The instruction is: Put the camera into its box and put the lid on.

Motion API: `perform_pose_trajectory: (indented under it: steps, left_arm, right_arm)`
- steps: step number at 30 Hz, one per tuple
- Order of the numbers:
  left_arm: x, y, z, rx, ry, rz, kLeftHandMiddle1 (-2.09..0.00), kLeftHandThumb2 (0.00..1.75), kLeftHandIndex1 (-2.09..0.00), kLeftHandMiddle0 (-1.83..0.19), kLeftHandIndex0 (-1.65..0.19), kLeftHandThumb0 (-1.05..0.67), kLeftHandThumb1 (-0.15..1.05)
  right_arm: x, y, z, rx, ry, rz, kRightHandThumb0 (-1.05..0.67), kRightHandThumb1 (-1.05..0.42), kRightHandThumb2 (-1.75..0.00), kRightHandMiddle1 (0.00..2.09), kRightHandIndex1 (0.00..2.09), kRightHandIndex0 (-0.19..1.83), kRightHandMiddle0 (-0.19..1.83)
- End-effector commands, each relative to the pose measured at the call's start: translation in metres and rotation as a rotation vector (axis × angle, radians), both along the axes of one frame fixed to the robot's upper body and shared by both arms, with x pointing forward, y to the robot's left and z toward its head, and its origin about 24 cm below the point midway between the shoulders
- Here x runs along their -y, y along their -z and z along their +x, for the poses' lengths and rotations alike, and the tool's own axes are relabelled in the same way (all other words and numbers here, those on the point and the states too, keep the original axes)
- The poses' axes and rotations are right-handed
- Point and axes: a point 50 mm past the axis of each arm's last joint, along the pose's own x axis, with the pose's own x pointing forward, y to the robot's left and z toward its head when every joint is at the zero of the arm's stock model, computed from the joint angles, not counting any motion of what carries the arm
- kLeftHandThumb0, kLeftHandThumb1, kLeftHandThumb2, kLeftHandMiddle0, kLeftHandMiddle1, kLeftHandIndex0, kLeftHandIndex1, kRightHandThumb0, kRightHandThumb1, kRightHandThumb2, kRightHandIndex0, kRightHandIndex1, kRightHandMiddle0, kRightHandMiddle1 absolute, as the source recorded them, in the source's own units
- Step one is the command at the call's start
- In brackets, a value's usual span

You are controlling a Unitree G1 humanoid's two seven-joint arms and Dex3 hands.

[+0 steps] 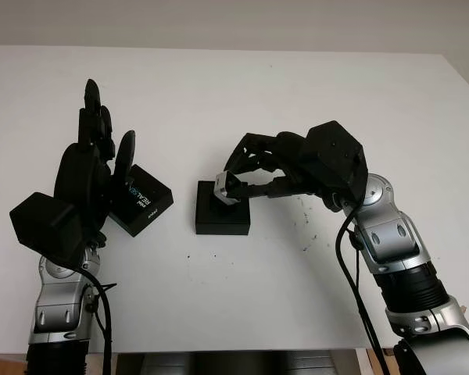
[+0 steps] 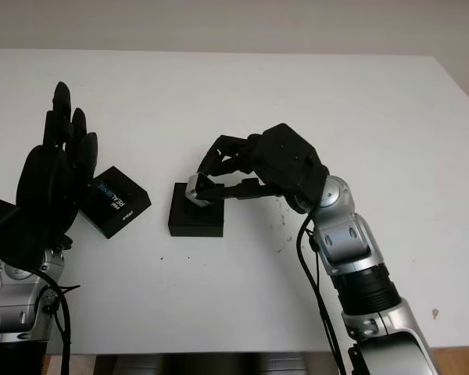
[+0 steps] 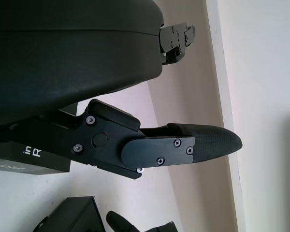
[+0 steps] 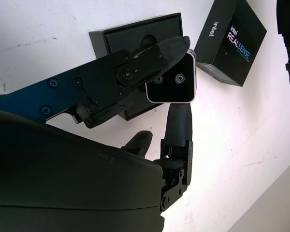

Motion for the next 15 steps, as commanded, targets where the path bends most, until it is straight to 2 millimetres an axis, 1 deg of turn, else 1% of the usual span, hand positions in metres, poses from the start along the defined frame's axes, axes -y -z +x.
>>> perform_pose_trajectory:
  steps: [1,15]
  left_arm:
    - [0.002,-0.001,-0.002,0.009,-0.001,0.001,-0.05,0.49,-0.05,0.19,0.18,-0.84,1.05]
    - [0.002,-0.001,-0.004,0.007,-0.008,0.008,-0.05,0.49,-0.04,0.18,0.19,-0.83,1.05]
  right_arm:
    - [-0.001,-0.007,0.000,0.037,-0.015,-0.010,-0.50,-0.96,-0.05,1.68,0.78,0.15,0.34]
    - [0.000,0.004,0.001,0.027,-0.025,-0.069,-0.47,-0.96,-0.05,1.69,0.76,0.15,0.33]
